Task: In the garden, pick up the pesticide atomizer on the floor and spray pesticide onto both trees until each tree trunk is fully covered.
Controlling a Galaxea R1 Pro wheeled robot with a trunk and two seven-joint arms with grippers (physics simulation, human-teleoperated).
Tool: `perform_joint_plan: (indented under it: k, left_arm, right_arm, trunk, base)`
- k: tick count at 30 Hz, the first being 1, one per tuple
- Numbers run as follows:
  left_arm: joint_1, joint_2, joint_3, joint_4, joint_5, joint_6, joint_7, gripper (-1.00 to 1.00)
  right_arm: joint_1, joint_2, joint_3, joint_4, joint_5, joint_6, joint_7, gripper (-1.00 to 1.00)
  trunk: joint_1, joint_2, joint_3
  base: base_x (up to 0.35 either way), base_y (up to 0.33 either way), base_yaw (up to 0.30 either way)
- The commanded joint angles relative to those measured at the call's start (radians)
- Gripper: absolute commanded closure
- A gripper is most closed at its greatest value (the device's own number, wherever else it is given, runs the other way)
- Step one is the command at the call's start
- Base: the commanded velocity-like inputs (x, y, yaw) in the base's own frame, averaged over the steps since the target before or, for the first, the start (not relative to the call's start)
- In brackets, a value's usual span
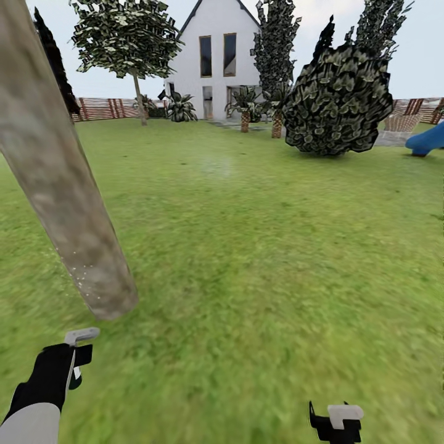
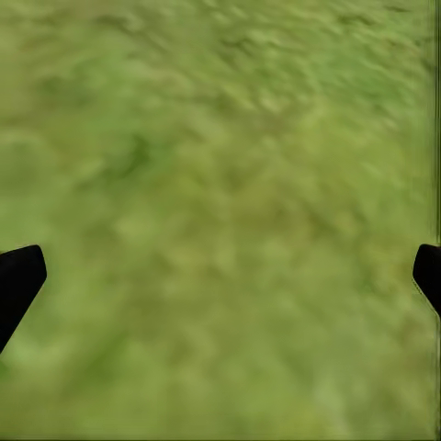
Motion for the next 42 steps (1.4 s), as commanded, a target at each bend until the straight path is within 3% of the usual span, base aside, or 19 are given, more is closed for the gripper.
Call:
perform_joint_plan:
  k: [1, 11, 29, 42]
  left_arm:
    - [0.000, 0.000, 0.000, 0.000, 0.000, 0.000, 0.000, 1.00]
    - [0.000, 0.000, 0.000, 0.000, 0.000, 0.000, 0.000, 1.00]
    - [0.001, 0.000, -0.002, 0.001, -0.001, -0.001, 0.000, 1.00]
    - [0.000, 0.000, 0.000, 0.001, 0.001, 0.000, 0.000, 1.00]
  right_arm:
    - [0.000, 0.000, 0.000, 0.000, 0.000, 0.000, 0.000, -1.00]
    - [0.000, 0.000, 0.000, 0.000, 0.000, 0.000, 0.000, -1.00]
    - [0.000, 0.000, 0.000, 0.000, 0.000, 0.000, 0.000, -1.00]
    - [0.000, 0.000, 0.000, 0.000, 0.000, 0.000, 0.000, -1.00]
  trunk:
    - [0.000, 0.000, 0.000]
    - [0.000, 0.000, 0.000]
    - [0.000, 0.000, 0.000]
    - [0.000, 0.000, 0.000]
  base:
    - [0.000, -0.273, 0.026]
    - [0.042, -0.266, 0.236]
    - [0.262, -0.170, 0.044]
    - [0.214, -0.150, 0.258]
